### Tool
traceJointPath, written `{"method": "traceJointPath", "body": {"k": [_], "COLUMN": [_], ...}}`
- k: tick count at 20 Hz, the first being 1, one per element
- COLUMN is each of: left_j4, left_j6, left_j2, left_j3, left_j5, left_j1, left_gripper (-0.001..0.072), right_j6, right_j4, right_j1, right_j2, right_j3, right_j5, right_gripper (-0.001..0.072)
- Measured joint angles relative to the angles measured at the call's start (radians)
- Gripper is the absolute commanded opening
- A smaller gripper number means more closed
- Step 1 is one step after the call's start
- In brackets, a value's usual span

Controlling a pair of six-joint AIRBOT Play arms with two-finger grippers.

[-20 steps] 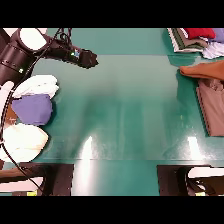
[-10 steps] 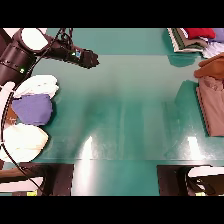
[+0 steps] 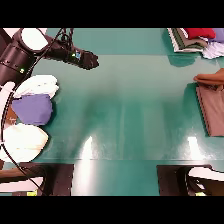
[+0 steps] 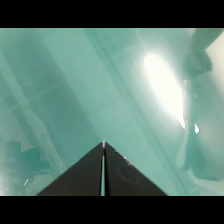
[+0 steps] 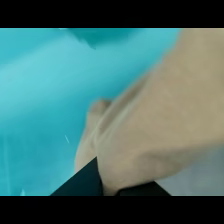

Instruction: Fold the shirts.

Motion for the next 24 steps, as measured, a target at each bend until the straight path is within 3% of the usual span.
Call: {"method": "traceJointPath", "body": {"k": [6, 7, 8, 9, 10, 15, 20, 21, 24], "left_j4": [0.000, 0.000, 0.000, 0.000, 0.000, 0.000, 0.000, -0.001, -0.001], "left_j6": [0.002, 0.007, 0.012, 0.016, 0.018, 0.024, 0.026, 0.026, 0.026], "left_j2": [0.000, 0.000, 0.000, 0.000, 0.000, 0.000, 0.000, 0.000, 0.000], "left_j3": [0.000, 0.000, 0.000, 0.000, 0.000, 0.000, 0.000, 0.000, 0.000], "left_j5": [-0.003, -0.003, -0.003, -0.003, -0.004, -0.005, -0.006, -0.008, -0.008], "left_j1": [0.000, 0.000, 0.000, 0.000, 0.000, 0.000, 0.000, 0.000, 0.000], "left_gripper": [0.0025, 0.0026, 0.0026, 0.0025, 0.0026, 0.0026, 0.0026, 0.0026, 0.0026], "right_j6": [0.016, 0.027, 0.031, 0.035, 0.039, 0.097, 0.137, 0.142, 0.148], "right_j4": [-0.167, -0.198, -0.226, -0.245, -0.257, -0.282, -0.100, -0.064, 0.014], "right_j1": [-0.108, -0.127, -0.146, -0.163, -0.179, -0.234, -0.156, -0.116, 0.047], "right_j2": [0.137, 0.157, 0.177, 0.194, 0.209, 0.274, 0.323, 0.332, 0.346], "right_j3": [-0.252, -0.296, -0.339, -0.377, -0.413, -0.512, -0.532, -0.533, -0.535], "right_j5": [0.066, 0.075, 0.081, 0.085, 0.088, 0.090, 0.085, 0.080, 0.060], "right_gripper": [0.0034, 0.0167, 0.0382, 0.0504, 0.0526, 0.0524, 0.0516, 0.0426, 0.0044]}}
